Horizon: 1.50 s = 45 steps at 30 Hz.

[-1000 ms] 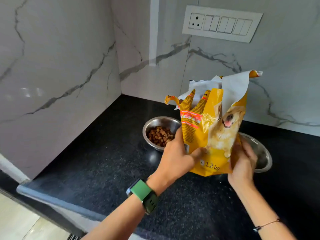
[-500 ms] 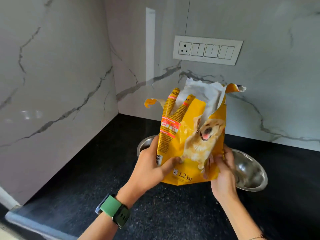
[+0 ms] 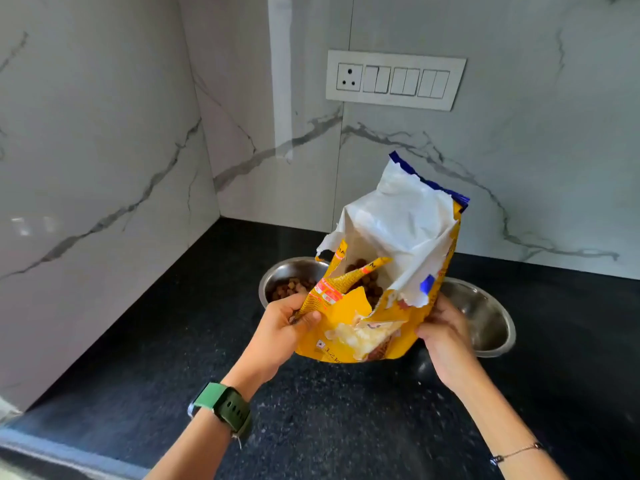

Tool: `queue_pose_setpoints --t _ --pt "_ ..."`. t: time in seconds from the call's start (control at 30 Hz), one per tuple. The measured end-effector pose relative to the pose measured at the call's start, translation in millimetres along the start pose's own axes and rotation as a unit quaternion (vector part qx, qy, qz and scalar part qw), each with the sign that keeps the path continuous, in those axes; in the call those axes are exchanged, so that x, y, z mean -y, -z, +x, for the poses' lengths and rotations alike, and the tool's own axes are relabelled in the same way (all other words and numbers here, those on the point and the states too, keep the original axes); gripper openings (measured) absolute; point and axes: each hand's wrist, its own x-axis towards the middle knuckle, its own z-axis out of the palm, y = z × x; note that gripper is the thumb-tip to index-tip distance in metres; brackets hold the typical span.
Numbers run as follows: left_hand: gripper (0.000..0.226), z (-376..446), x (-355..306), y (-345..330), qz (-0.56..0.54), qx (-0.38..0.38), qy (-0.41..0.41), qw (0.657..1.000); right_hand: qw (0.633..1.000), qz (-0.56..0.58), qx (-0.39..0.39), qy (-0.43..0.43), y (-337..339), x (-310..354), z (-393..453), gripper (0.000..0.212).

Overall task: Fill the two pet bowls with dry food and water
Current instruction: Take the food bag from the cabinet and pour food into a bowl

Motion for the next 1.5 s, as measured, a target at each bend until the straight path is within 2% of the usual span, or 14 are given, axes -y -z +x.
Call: queue_pose_setpoints --t 0.17,0.33,0.5,0.63,0.73,0.83,0.93,1.0,1.03,1.13,1.2,1.3,1.4,1.5 --pt "0.025 -5.5 22.4 -9.8 -0.017 -0.026 0.048 0.998 0.997 -0.072 0.007 -0.02 2.7 1.1 -17.2 0.061" --pt "0.027 -12.7 39.8 -14.7 0.016 -0.026 0.06 0.998 0.991 -0.089 0.087 -0.039 12.4 0.9 -17.4 0.071" --pt "0.068 -15.7 32.9 -9.9 -0.022 0.026 0.038 0.999 0.974 -0.128 0.186 -0.015 2.6 31.8 6.3 0.067" --pt "0.117 -37.8 15.1 -3.5 0.045 0.129 -0.013 0.99 0.98 -0.141 0.132 0.039 -23.1 49.1 19.0 0.028" --pt "0.137 -64.1 12.0 -19.6 0.187 0.092 -0.089 0.974 0.995 -0.057 0.081 0.032 -32.2 46.7 21.4 0.018" --pt "0.132 -61.7 10.4 -50.2 0.281 -0.044 -0.058 0.957 0.999 0.024 0.02 -0.018 -36.4 39.5 20.1 0.012" --pt "0.131 -32.0 -6.5 -65.3 0.235 -0.143 -0.026 0.961 0.998 0.043 -0.013 -0.045 -35.1 38.4 19.9 0.016" --pt "0.129 -10.7 -14.0 -60.2 0.206 -0.177 -0.018 0.962 0.997 0.039 -0.021 -0.063 -29.8 39.8 22.0 0.008" --pt "0.127 -1.8 -15.6 -55.8 0.194 -0.175 -0.023 0.965 0.996 0.04 -0.012 -0.081 -26.4 39.8 22.8 0.013" --pt "0.11 15.1 -16.2 -43.3 0.21 -0.116 -0.049 0.97 0.988 0.028 0.022 -0.149 -24.1 35.7 22.8 0.077" --pt "0.097 19.9 -19.0 -37.7 0.203 -0.063 -0.028 0.977 0.983 0.016 0.031 -0.179 -26.5 34.6 24.2 0.096" --pt "0.045 22.8 -27.1 -34.2 0.193 -0.022 -0.004 0.981 0.979 -0.009 0.019 -0.203 -30.2 39.3 31.3 0.076" --pt "0.043 27.2 -27.7 -30.3 0.061 -0.029 0.07 0.995 0.973 -0.07 0.025 -0.218 -34.6 42.4 40.8 0.046" --pt "0.033 31.4 -25.1 -26.6 -0.012 -0.069 0.15 0.986 0.964 -0.11 0.057 -0.236 -37.7 45.7 46.1 0.037"
